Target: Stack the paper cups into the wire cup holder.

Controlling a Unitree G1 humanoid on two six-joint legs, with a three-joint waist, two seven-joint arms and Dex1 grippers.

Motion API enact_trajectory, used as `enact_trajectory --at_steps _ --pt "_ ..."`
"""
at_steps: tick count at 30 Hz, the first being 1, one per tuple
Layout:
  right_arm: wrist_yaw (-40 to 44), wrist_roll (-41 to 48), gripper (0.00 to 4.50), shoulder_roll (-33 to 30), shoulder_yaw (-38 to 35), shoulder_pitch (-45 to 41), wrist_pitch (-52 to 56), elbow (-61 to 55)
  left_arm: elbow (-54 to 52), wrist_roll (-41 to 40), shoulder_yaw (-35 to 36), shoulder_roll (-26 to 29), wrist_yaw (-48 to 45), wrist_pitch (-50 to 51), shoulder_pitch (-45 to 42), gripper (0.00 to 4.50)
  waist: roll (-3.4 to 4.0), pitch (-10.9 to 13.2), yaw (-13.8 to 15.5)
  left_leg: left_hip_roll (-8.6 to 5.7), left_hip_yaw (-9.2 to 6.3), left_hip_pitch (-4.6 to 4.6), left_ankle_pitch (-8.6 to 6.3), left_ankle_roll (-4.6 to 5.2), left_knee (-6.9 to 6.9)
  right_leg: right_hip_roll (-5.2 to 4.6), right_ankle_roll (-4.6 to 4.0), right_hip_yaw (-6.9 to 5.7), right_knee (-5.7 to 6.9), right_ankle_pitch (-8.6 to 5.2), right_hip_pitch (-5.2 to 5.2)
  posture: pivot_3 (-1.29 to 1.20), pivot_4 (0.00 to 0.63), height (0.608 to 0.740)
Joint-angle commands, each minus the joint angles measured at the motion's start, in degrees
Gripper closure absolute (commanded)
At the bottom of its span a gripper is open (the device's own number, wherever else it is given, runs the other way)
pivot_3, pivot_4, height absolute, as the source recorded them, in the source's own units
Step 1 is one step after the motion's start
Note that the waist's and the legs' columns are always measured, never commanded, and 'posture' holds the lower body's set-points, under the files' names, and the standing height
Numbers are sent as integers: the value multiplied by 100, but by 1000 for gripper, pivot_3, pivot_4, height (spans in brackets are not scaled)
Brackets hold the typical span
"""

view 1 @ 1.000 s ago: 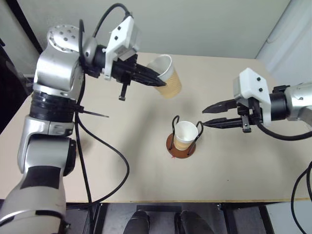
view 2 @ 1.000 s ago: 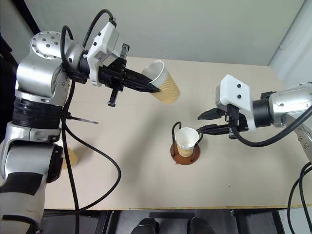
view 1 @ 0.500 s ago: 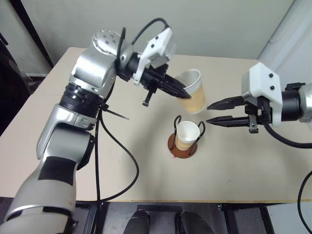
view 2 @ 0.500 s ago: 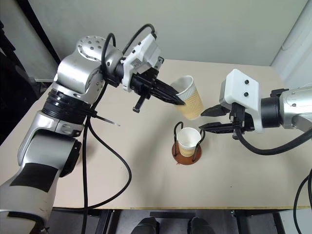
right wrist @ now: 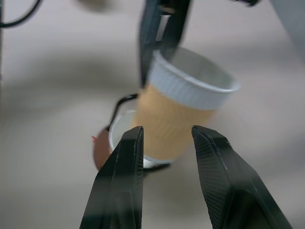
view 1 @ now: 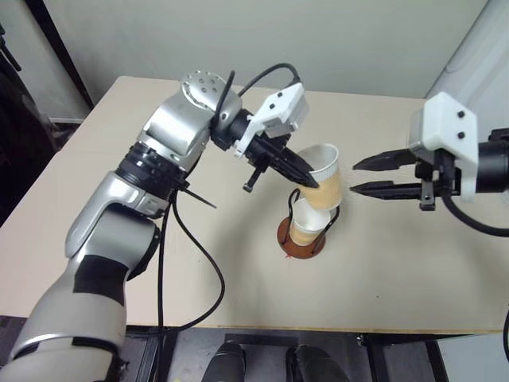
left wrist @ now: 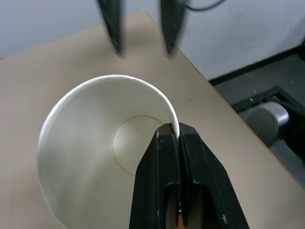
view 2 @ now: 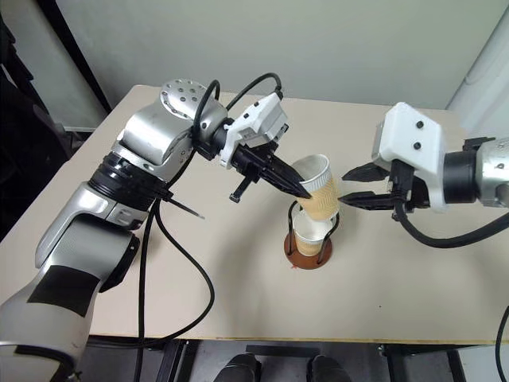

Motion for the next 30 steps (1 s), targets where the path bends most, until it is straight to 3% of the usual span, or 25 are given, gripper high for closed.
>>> enact_trajectory --at_steps 1,27,30 --pt "-13 -89 2878 -137 -303 16 -169 67 -147 -55 -102 18 -252 -249 -28 4488 0 0 6 0 0 -2 -3 6 11 0 1 0 3 0 0 0 150 740" --pt "-151 -25 2878 -90 -288 40 -152 22 475 661 -655 -240 -252 -1316 -57 4488 1 1 37 -5 8 -10 -9 16 35 -1 16 6 4 9 4 0 150 740" --pt "-172 -27 2878 -77 -267 27 -144 22 499 670 -744 -226 -252 -1379 -105 3887 1 1 38 -5 8 -10 -9 16 35 -1 16 6 4 9 4 0 150 740"
